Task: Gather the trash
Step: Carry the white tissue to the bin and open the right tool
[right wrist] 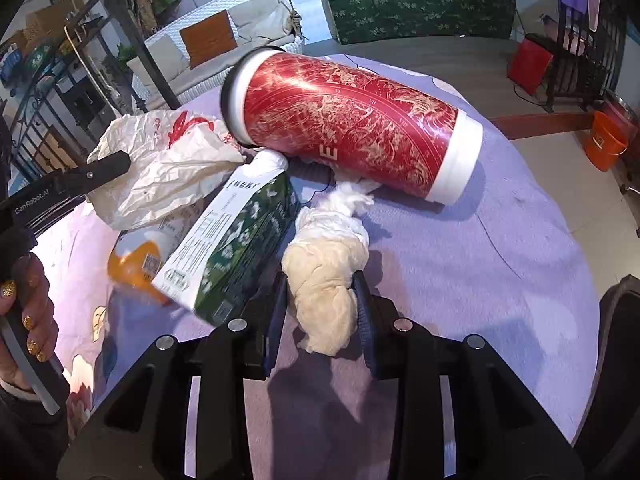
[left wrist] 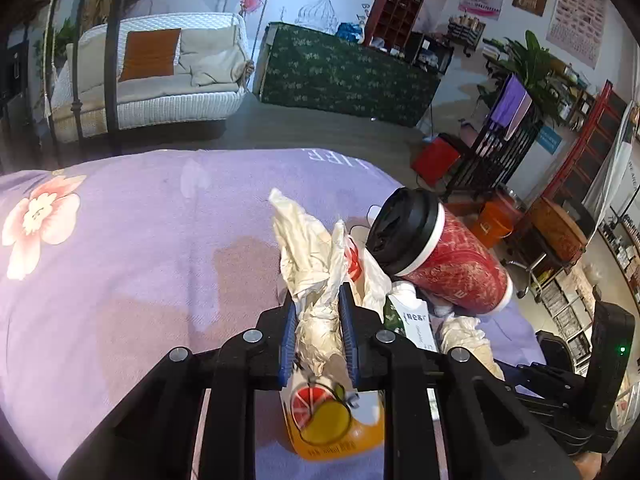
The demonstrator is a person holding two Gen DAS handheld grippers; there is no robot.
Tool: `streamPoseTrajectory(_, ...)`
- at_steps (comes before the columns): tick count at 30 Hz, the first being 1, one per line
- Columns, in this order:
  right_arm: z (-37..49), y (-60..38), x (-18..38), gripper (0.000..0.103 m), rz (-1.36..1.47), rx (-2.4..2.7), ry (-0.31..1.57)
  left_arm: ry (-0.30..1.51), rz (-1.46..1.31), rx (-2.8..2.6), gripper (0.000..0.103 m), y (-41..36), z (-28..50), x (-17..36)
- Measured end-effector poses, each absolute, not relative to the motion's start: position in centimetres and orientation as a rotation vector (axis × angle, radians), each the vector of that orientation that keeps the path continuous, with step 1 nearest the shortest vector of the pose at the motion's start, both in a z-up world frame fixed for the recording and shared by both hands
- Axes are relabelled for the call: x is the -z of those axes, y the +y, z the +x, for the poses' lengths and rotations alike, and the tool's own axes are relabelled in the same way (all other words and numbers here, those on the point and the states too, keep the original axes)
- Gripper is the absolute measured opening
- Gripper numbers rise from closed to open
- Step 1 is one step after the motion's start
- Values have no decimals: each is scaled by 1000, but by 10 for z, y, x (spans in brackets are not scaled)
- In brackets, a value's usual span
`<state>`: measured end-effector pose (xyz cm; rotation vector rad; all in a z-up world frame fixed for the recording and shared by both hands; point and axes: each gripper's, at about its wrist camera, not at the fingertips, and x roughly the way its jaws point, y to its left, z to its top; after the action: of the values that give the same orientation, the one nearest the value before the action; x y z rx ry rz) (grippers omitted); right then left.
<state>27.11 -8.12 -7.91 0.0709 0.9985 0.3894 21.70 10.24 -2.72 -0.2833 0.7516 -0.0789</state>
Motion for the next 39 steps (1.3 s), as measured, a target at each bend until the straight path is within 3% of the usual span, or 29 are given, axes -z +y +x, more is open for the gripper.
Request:
streamPoseTrajectory(11,212,-102,53,34,64,-377,900,656,-339,60,19,106,142,6)
streamPoseTrajectory(21,161,-142,41,34,114,-329,848,587,-346,149,19,63,90,-9)
streamPoseTrajectory(39,102,-250,47,34,220,-88,833,588,-290,393,19,-27,66,-7)
